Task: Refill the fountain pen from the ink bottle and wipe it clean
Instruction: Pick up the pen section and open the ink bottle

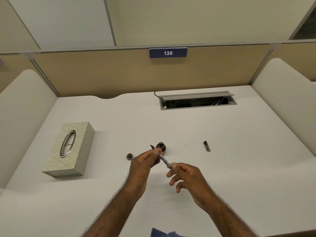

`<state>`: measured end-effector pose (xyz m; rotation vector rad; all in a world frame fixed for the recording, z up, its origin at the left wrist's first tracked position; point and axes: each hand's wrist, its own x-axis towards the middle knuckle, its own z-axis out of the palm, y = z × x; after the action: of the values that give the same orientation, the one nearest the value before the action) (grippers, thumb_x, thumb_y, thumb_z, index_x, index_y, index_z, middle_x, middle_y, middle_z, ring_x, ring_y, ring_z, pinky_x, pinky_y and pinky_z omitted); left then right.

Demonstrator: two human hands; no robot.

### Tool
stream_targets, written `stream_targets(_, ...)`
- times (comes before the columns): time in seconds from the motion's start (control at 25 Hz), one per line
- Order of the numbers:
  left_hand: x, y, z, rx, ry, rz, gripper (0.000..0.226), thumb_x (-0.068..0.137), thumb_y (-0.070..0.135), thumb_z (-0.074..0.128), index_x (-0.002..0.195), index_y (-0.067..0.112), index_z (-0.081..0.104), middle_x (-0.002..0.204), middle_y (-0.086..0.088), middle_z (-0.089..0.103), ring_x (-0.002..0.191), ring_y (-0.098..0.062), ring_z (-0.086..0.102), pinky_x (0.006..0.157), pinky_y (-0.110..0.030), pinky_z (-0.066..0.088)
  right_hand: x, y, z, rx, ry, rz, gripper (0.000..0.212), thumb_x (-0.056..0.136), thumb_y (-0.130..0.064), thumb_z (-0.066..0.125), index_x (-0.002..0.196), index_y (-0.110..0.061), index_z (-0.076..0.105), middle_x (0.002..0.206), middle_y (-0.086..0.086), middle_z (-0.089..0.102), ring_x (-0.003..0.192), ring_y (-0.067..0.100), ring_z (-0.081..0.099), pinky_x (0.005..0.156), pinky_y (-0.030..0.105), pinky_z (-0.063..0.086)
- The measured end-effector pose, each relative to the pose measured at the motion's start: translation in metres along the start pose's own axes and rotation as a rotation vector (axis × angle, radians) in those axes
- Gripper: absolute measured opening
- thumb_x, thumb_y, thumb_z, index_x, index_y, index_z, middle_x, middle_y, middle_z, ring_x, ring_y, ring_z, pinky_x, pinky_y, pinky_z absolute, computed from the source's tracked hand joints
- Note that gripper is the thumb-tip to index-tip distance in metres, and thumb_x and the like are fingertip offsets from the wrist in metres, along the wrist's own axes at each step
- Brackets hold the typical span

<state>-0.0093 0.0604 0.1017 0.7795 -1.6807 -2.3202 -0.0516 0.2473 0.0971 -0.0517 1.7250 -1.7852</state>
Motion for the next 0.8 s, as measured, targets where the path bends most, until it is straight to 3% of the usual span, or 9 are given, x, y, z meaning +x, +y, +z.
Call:
stream_targets(0.12, 0.0001, -0.0018, -0.0004, 0.006, -0.001, 0.003, 0.024, 0.099, 0.029, 0.07, 0.108, 0.012, 0.085, 0.111, -0.008, 0.084, 0.115, -0.027, 0.075, 0.103, -0.04, 0.059, -0.0015, 0.0026, -0.0011, -0.054, 0.021, -0.03, 0.015, 0.099, -0.021, 0.077, 0.107, -0.009, 0.08, 0.094, 0.01, 0.08, 0.075, 0.022, 0.073, 0.057, 0.033, 0.053)
stream_targets(0.24, -0.0006, -0.0031, 0.0004, 0.008, 0.008, -0.009, 0.02, 0.101, 0.025, 0.068, 0.104, 0.015, 0.086, 0.109, -0.007, 0.084, 0.114, -0.028, 0.075, 0.1, -0.037, 0.059, -0.0011, 0.0024, -0.003, -0.018, 0.022, -0.044, 0.022, 0.094, -0.021, 0.083, 0.113, -0.013, 0.077, 0.095, 0.007, 0.078, 0.075, 0.023, 0.073, 0.057, 0.033, 0.053)
stream_targets(0.44, -0.0001, -0.0016, -0.0007, 0.03, 0.01, -0.015, 0.022, 0.102, 0.027, 0.068, 0.105, 0.015, 0.086, 0.109, -0.006, 0.084, 0.113, -0.026, 0.075, 0.101, -0.039, 0.06, -0.0056, 0.0027, -0.0025, -0.043, -0.053, 0.016, 0.025, 0.108, -0.03, 0.062, 0.12, -0.013, 0.077, 0.103, 0.012, 0.083, 0.076, 0.023, 0.073, 0.056, 0.03, 0.053)
stream_targets(0.56, 0.0002, -0.002, -0.0001, 0.024, 0.005, -0.009, 0.022, 0.103, 0.024, 0.068, 0.106, 0.012, 0.086, 0.11, -0.008, 0.084, 0.113, -0.026, 0.075, 0.101, -0.039, 0.06, -0.0052, 0.0051, -0.0025, -0.052, -0.004, -0.019, 0.02, 0.099, -0.023, 0.076, 0.116, -0.012, 0.077, 0.096, 0.009, 0.082, 0.073, 0.021, 0.071, 0.054, 0.029, 0.052)
stream_targets(0.64, -0.0004, -0.0022, 0.0007, 0.01, 0.012, -0.011, 0.021, 0.102, 0.023, 0.068, 0.104, 0.012, 0.086, 0.109, -0.009, 0.084, 0.111, -0.026, 0.075, 0.101, -0.04, 0.06, -0.0047, 0.005, -0.0023, -0.013, 0.008, -0.033, 0.03, 0.092, -0.025, 0.084, 0.119, -0.015, 0.075, 0.094, 0.006, 0.078, 0.073, 0.02, 0.07, 0.054, 0.03, 0.051)
stream_targets(0.8, 0.0004, -0.0017, 0.0001, 0.022, 0.016, -0.015, 0.022, 0.102, 0.024, 0.068, 0.106, 0.012, 0.085, 0.108, -0.008, 0.084, 0.107, -0.023, 0.075, 0.1, -0.04, 0.06, -0.0056, 0.0059, -0.0029, 0.047, -0.038, 0.019, 0.026, 0.104, -0.029, 0.07, 0.125, -0.016, 0.075, 0.099, 0.011, 0.081, 0.075, 0.022, 0.068, 0.055, 0.031, 0.049)
